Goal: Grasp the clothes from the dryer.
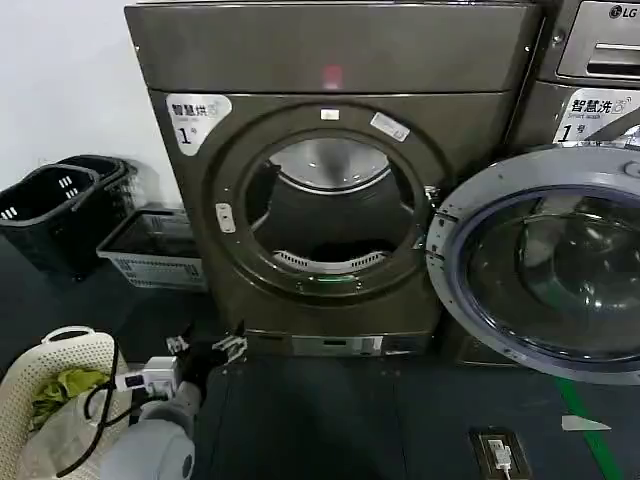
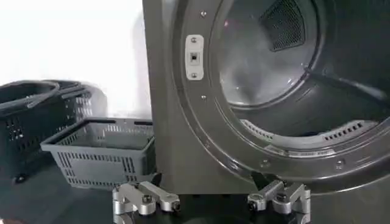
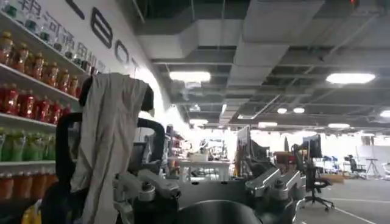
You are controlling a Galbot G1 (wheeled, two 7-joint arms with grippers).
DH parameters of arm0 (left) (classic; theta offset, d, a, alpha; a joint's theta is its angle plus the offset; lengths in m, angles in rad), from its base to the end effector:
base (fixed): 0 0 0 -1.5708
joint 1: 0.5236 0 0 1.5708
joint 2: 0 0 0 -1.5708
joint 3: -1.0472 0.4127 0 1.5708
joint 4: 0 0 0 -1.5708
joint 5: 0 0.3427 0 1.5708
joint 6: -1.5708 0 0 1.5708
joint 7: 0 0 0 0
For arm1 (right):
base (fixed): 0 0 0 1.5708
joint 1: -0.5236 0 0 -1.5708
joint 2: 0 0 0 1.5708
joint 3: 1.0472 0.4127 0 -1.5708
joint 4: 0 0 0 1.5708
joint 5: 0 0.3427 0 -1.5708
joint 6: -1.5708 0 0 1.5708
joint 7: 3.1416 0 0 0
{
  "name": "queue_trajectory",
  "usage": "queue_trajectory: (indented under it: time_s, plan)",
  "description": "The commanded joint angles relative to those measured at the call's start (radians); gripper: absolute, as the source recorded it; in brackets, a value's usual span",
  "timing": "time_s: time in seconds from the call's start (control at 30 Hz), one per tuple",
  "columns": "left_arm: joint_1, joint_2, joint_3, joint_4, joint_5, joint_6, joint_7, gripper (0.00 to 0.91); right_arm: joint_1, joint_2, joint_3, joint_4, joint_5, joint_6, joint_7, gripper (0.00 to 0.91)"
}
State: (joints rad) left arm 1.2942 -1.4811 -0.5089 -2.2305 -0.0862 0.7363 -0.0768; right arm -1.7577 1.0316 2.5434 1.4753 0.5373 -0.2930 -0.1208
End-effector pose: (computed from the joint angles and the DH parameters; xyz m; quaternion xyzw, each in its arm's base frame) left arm 0.2131 0.0142 -0.2623 0.0034 -0.9866 -0.0141 0.1623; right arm -0.2586 -0.4924 -0.0735 0.6901 0.7069 -0.1203 0.0984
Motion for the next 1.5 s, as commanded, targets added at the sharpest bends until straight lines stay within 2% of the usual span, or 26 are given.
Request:
queue_trajectory:
  time_s: [0.03, 1.03, 1.33, 1.5]
  plan:
    - [-0.001, 0.0, 0.0, 0.004, 0.0, 0.049, 0.0, 0.907, 0.0, -0.001, -0.002, -0.005, 0.007, 0.008, 0.009, 0.907]
    - [-0.009, -0.002, 0.01, 0.004, 0.006, 0.049, 0.003, 0.907, 0.011, 0.005, -0.014, -0.018, 0.008, 0.031, 0.024, 0.907]
    - [-0.016, 0.006, 0.014, -0.003, 0.011, 0.049, 0.027, 0.907, 0.007, -0.002, -0.001, -0.023, 0.053, 0.04, 0.092, 0.907]
    - [-0.016, 0.01, 0.017, -0.001, 0.012, 0.049, 0.032, 0.907, 0.002, -0.001, 0.001, -0.024, 0.064, 0.049, 0.104, 0.907]
